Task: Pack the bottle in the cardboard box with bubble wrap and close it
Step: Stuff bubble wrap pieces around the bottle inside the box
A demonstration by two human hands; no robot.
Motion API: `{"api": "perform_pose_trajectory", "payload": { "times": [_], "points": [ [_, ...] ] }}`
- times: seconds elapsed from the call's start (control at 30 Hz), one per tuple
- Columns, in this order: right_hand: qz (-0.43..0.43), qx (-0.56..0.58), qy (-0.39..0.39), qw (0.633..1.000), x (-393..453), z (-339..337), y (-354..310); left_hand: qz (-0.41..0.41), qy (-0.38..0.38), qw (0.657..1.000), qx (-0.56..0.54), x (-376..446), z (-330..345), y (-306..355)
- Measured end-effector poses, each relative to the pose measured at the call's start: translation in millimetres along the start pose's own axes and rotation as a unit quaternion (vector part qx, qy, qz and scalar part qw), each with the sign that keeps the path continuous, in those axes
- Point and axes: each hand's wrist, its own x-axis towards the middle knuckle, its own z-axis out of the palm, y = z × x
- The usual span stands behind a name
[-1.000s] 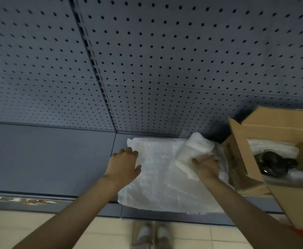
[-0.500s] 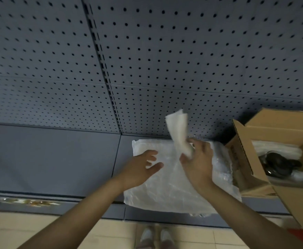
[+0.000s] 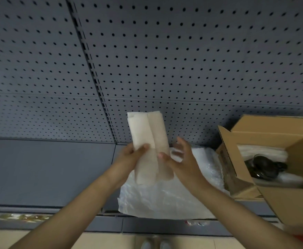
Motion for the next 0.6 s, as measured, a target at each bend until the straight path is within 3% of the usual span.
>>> {"api": "perform_pose_trajectory", "payload": {
  "times": [0.07, 0.1, 0.23, 0.43, 0.6],
  "points": [
    [0.069, 0.087, -0.096, 0.989, 3.7, -6.2, -4.5, 0.003, -0.027, 1.0, 0.01, -2.4, 4.2, 0.8],
    [0.067, 0.101, -0.106, 0.987, 3.8, -7.9, -5.4, 0.005, -0.034, 0.999, 0.015, -3.0, 6.9, 0.9],
    [0.034, 0.155, -0.075, 0.984, 5.0, -12.4, 1.1, -0.005, -0.037, 0.999, 0.01, -1.0, 13.3, -0.3],
    [0.025, 0.226, -0.089, 0.97, 3.5, -19.5, 9.7, -0.059, -0.106, 0.992, -0.022, -1.7, 13.2, -2.2],
    [-0.004, 0.158, -0.05, 0.986, 7.4, -33.1, 9.9, -0.095, -0.164, 0.981, -0.04, 2.4, 7.0, 7.0]
  ]
}}
